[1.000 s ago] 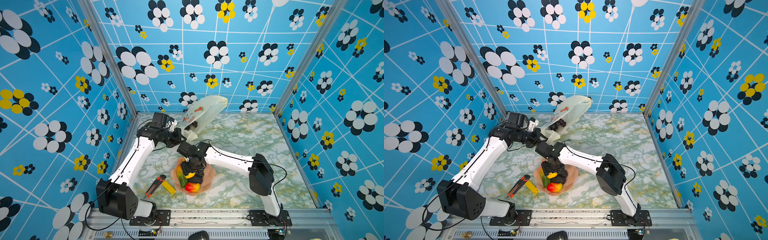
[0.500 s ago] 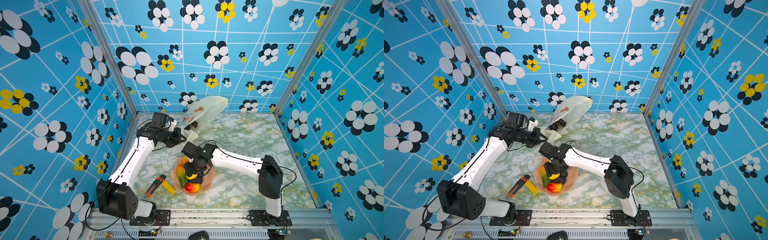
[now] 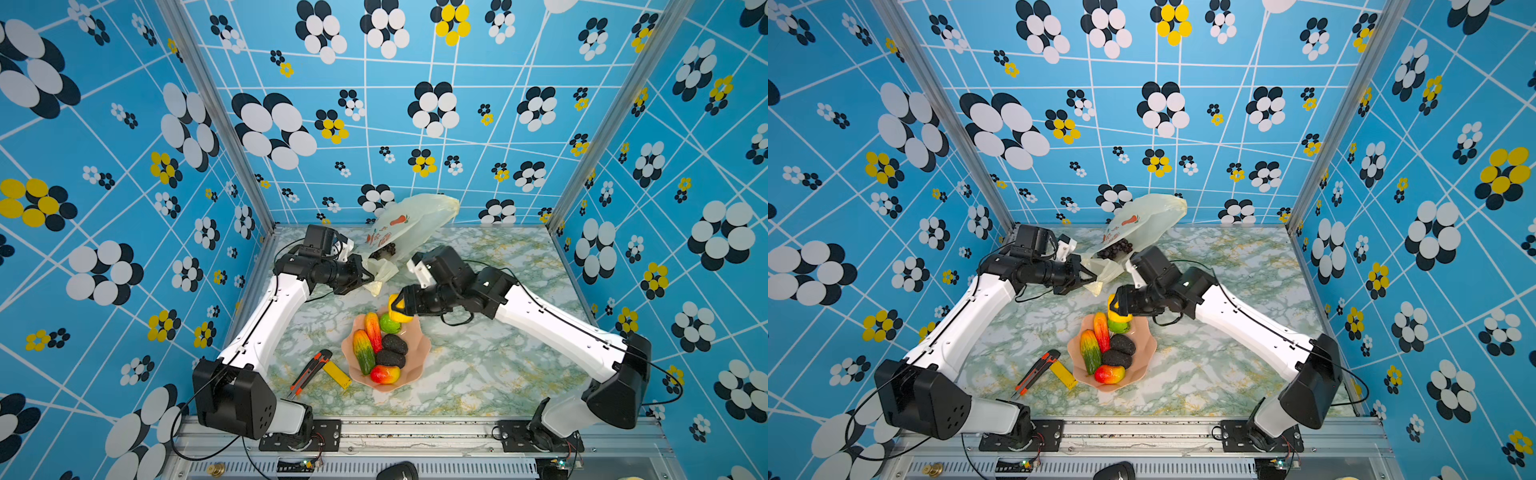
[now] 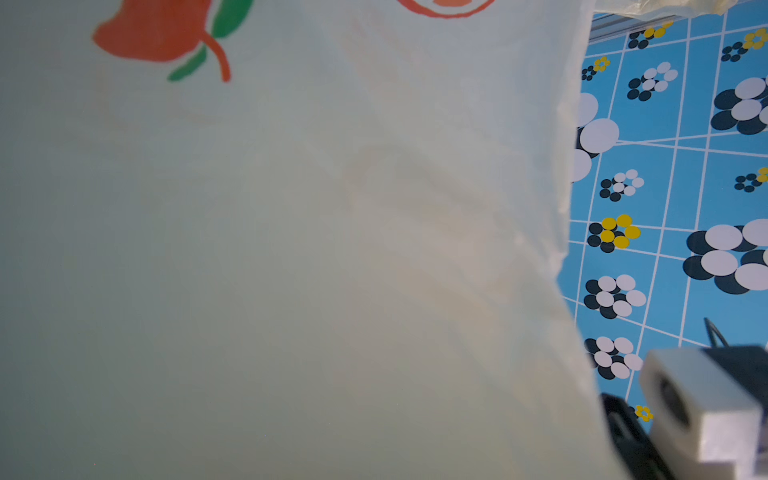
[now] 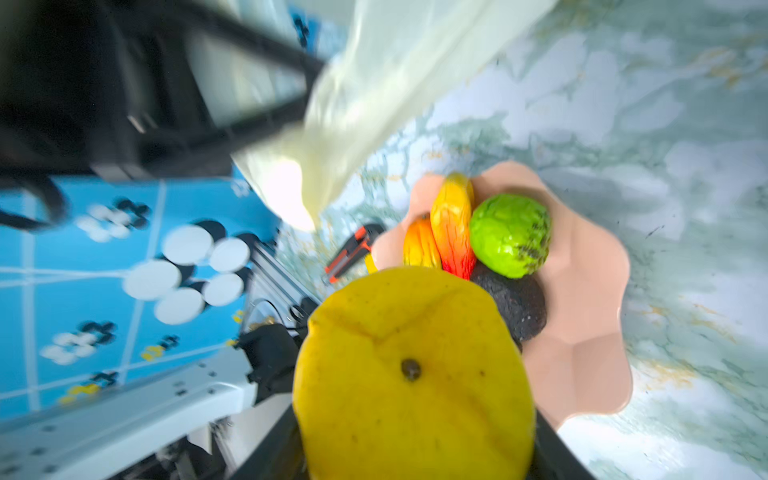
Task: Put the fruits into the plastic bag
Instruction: 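Lift the yellow fruit with the right gripper and carry it into the bag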
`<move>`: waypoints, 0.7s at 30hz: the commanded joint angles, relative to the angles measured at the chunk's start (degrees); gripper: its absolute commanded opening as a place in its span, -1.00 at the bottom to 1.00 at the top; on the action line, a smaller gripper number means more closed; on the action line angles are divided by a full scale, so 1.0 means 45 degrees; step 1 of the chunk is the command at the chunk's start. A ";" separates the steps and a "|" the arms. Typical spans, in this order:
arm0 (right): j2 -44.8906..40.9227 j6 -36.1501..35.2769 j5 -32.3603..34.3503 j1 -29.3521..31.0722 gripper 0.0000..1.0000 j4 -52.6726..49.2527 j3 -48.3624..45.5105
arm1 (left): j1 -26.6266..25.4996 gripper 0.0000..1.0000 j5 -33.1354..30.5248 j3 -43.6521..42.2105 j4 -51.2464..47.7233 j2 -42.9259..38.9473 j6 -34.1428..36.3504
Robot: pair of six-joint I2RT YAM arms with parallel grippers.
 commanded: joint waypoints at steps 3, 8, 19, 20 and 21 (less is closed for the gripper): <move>0.0990 0.0706 -0.2189 -0.1991 -0.11 0.1233 0.1540 | -0.0296 -1.00 0.0029 0.0999 -0.0584 0.0263 -0.0210; 0.2900 0.0847 -0.3145 -0.3337 -0.12 0.0753 0.3895 | -0.0818 -1.00 -0.0565 0.1752 -0.1452 0.0423 -0.0239; 0.5838 0.0011 -0.3761 -0.3768 -0.15 0.0372 0.5975 | -0.1816 -1.00 -0.1028 0.2509 -0.0956 0.0869 -0.1223; 0.6082 -0.0072 -0.3716 -0.3756 -0.15 0.0273 0.6115 | -0.1853 -1.00 -0.0970 0.2512 -0.0908 0.0911 -0.1190; 0.6321 -0.0065 -0.3708 -0.3759 -0.15 0.0237 0.6204 | -0.1873 -1.00 -0.0921 0.2509 -0.0887 0.0946 -0.1116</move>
